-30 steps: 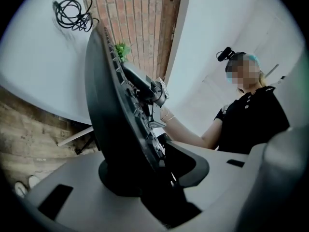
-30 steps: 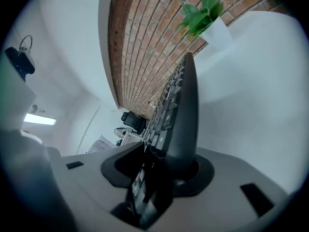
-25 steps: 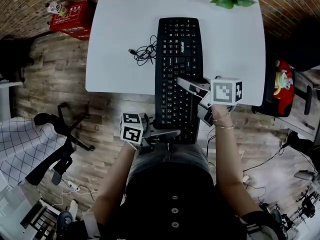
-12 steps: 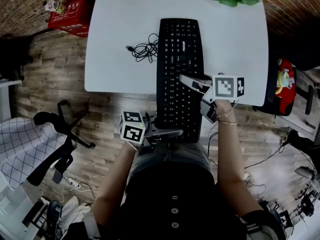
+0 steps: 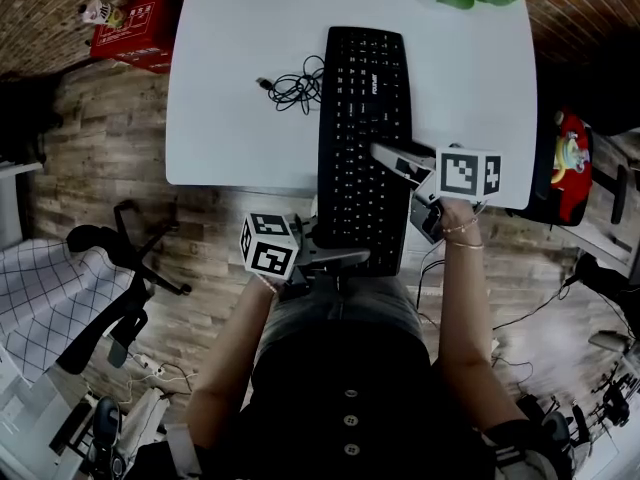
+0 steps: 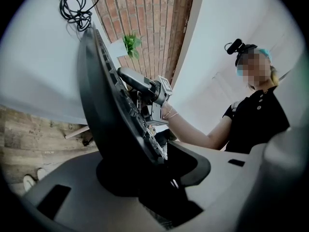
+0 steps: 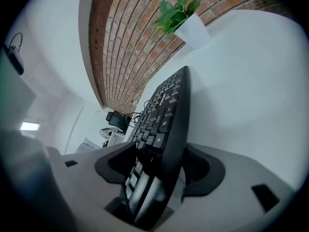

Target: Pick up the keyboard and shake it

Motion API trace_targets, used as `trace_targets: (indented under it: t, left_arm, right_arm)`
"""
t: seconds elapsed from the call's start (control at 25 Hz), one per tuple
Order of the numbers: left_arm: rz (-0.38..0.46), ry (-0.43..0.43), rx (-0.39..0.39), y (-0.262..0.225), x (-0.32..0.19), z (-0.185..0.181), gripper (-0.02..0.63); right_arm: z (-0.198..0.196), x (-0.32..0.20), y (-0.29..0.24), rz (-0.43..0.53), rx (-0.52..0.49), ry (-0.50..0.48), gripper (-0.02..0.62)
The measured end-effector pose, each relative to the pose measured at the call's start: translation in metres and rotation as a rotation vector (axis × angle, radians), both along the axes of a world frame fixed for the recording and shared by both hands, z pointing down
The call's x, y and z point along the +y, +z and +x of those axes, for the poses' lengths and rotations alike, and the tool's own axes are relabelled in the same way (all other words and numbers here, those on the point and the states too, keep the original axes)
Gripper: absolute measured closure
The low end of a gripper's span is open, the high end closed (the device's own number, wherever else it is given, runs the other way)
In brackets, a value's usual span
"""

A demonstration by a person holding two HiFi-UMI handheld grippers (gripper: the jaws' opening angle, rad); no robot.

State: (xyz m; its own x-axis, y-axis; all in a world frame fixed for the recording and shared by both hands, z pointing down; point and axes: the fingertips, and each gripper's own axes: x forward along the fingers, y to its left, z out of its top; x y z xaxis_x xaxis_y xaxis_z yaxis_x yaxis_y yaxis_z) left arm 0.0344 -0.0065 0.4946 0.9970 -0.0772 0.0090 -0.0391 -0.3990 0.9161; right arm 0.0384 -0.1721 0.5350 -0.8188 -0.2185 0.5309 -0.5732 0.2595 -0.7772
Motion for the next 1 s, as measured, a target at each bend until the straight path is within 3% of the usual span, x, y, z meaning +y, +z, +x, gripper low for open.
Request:
trace_targets:
  t: [0.2, 0.4, 0.72, 1.0]
  left_arm:
    - [0.005, -0.016, -0.02, 0.009, -0.004, 0.0, 0.433]
    - [0.006, -0.051, -0.047, 0.022, -0.018, 0.0, 0.434]
    - [-0.006, -0.056, -0.134, 0.056, -0.028, -0.009, 0.442]
    - [-0.02, -0.071, -0.098, 0.062, -0.025, -0.005, 0.448]
  right_arm:
    - [0.03, 0.015, 0.001, 0.013, 0.057, 0.03, 0.331]
    - [0.049, 0.032, -0.006, 0.023, 0.034, 0.065, 0.331]
    - [0.045, 0.048, -0.01, 0.052, 0.013, 0.043, 0.333]
    - [0.032, 0.067, -0.012, 0.087, -0.005, 0.006, 0.333]
